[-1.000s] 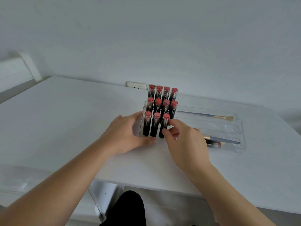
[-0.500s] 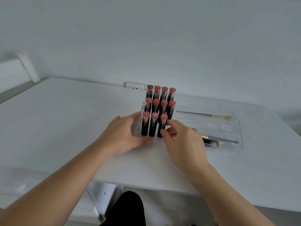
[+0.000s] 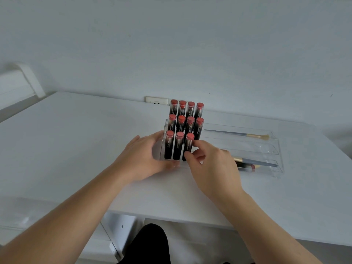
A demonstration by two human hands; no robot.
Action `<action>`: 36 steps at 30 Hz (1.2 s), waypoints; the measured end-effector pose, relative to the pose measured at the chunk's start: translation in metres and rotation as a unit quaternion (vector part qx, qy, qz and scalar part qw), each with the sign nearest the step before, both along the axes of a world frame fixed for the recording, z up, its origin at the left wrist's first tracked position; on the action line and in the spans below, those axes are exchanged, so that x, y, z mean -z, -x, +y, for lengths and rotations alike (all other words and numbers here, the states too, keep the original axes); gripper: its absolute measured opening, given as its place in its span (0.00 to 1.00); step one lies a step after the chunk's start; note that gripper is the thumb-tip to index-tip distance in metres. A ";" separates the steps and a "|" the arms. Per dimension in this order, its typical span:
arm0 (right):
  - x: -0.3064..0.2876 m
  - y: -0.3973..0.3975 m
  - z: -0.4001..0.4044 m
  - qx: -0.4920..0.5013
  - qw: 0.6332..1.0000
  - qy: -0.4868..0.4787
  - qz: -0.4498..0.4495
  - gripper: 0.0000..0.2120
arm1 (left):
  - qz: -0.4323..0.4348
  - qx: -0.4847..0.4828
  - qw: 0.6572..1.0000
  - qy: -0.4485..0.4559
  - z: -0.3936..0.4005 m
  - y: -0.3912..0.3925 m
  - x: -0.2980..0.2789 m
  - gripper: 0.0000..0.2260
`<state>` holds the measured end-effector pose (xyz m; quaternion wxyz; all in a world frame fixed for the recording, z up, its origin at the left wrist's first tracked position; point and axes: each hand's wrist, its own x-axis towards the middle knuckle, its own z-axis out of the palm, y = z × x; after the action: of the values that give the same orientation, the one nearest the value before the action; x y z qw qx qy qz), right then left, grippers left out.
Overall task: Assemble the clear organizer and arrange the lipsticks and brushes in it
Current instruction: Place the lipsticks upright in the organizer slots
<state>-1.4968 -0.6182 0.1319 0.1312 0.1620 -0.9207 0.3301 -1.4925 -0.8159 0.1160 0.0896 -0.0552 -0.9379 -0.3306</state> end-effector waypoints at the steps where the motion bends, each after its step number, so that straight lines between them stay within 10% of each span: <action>1: -0.001 -0.001 0.000 -0.004 1.000 0.004 -0.001 0.14 | -0.003 -0.003 1.000 0.002 0.000 0.000 0.000 0.32; 10: -0.023 0.010 0.050 -0.007 0.998 -0.014 0.058 0.07 | -0.020 0.002 1.000 0.012 -0.001 -0.002 -0.005 0.30; 17: -0.064 0.052 0.117 -0.085 0.959 -0.249 -0.105 0.08 | -0.040 -0.014 0.999 -0.002 -0.001 -0.002 -0.005 0.43; 36: -0.062 0.064 0.097 -0.122 0.908 -0.402 -0.010 0.08 | -0.053 -0.019 0.998 -0.002 0.000 -0.002 -0.006 0.47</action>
<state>-1.5607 -0.5210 0.1940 0.0043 0.3089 -0.9497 -0.0525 -1.4903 -0.8163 0.1219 0.0461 -0.0200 -0.9415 -0.3333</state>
